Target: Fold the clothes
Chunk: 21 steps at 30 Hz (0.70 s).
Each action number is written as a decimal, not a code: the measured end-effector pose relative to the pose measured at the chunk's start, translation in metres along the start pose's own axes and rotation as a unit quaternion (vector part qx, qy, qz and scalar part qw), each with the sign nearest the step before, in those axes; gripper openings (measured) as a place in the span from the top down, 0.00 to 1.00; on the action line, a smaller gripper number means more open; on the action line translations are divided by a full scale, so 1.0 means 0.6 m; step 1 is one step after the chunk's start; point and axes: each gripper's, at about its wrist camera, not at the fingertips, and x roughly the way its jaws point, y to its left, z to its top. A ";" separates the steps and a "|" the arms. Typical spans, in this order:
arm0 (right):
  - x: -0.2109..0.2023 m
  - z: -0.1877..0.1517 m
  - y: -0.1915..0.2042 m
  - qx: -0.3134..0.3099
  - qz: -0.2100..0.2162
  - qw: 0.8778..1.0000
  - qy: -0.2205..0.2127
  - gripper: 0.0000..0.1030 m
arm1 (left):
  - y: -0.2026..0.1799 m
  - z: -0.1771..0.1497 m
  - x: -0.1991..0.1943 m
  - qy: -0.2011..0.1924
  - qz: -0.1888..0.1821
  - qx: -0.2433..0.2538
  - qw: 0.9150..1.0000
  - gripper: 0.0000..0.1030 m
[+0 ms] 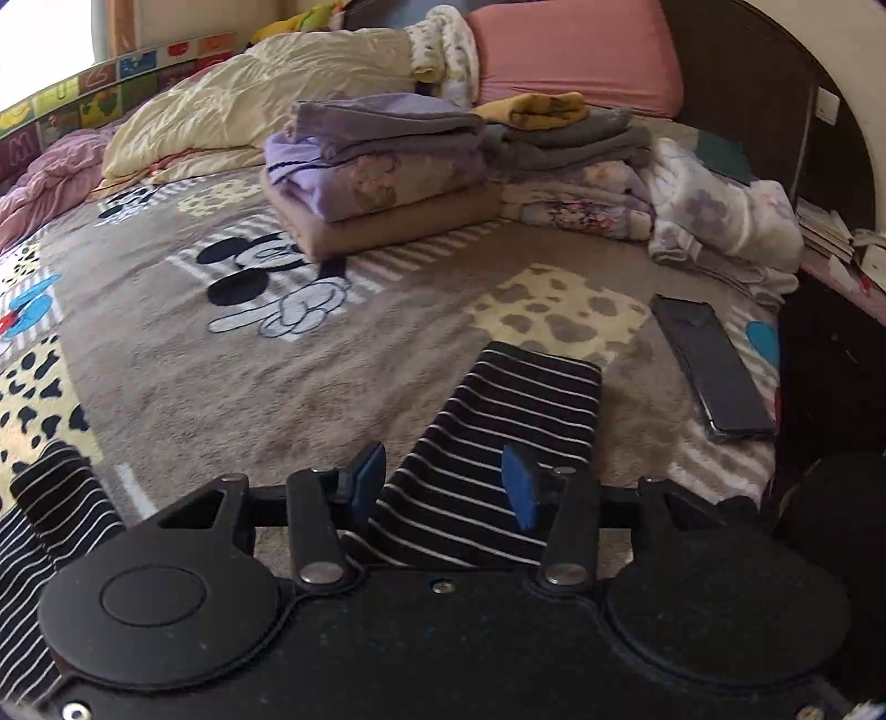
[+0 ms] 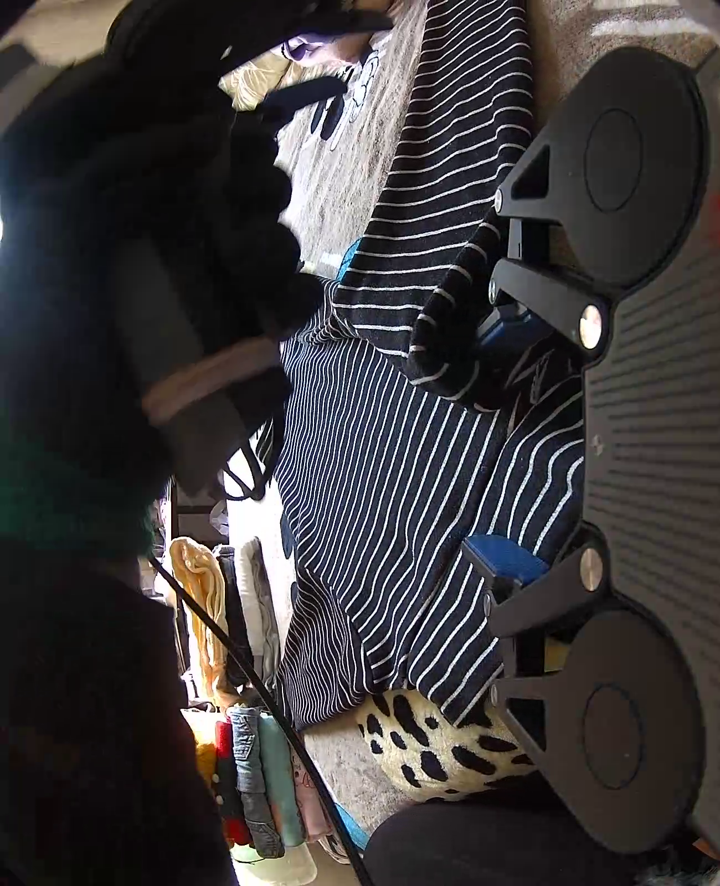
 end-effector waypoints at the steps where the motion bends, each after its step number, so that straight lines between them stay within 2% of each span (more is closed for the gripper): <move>1: 0.000 -0.001 0.001 -0.003 0.000 1.000 0.000 0.32 | -0.025 0.012 0.020 0.013 -0.007 0.026 1.000 0.56; 4: 0.000 -0.002 -0.001 -0.004 0.002 1.000 0.000 0.32 | -0.094 0.044 0.083 0.054 -0.022 0.092 0.994 0.56; 6: -0.001 -0.002 -0.002 -0.003 0.002 1.000 0.000 0.31 | -0.127 0.055 0.117 0.075 -0.023 0.114 0.990 0.56; 8: -0.002 -0.001 -0.004 -0.001 0.003 1.000 -0.001 0.31 | -0.149 0.058 0.147 0.091 0.006 0.133 0.987 0.57; 11: -0.003 0.000 -0.007 0.001 0.004 1.000 -0.002 0.30 | -0.161 0.058 0.169 0.102 0.046 0.139 0.984 0.79; 12: -0.003 0.001 -0.008 0.002 0.004 1.000 -0.002 0.30 | -0.156 0.058 0.160 0.094 0.056 0.130 0.986 0.96; 14: -0.004 0.001 -0.010 0.004 0.005 1.000 -0.003 0.30 | -0.140 0.060 0.129 0.066 0.077 0.105 0.989 0.96; 17: -0.006 0.003 -0.013 0.006 0.006 1.000 -0.004 0.30 | -0.074 0.050 0.016 -0.010 0.111 0.013 0.994 0.97; 19: -0.012 0.005 -0.014 0.009 0.005 1.000 -0.006 0.30 | -0.027 0.042 -0.065 -0.063 0.132 -0.053 0.988 0.97; 21: -0.021 0.006 -0.016 0.013 0.004 1.000 -0.009 0.29 | 0.020 0.016 -0.159 -0.123 0.157 -0.125 0.972 0.97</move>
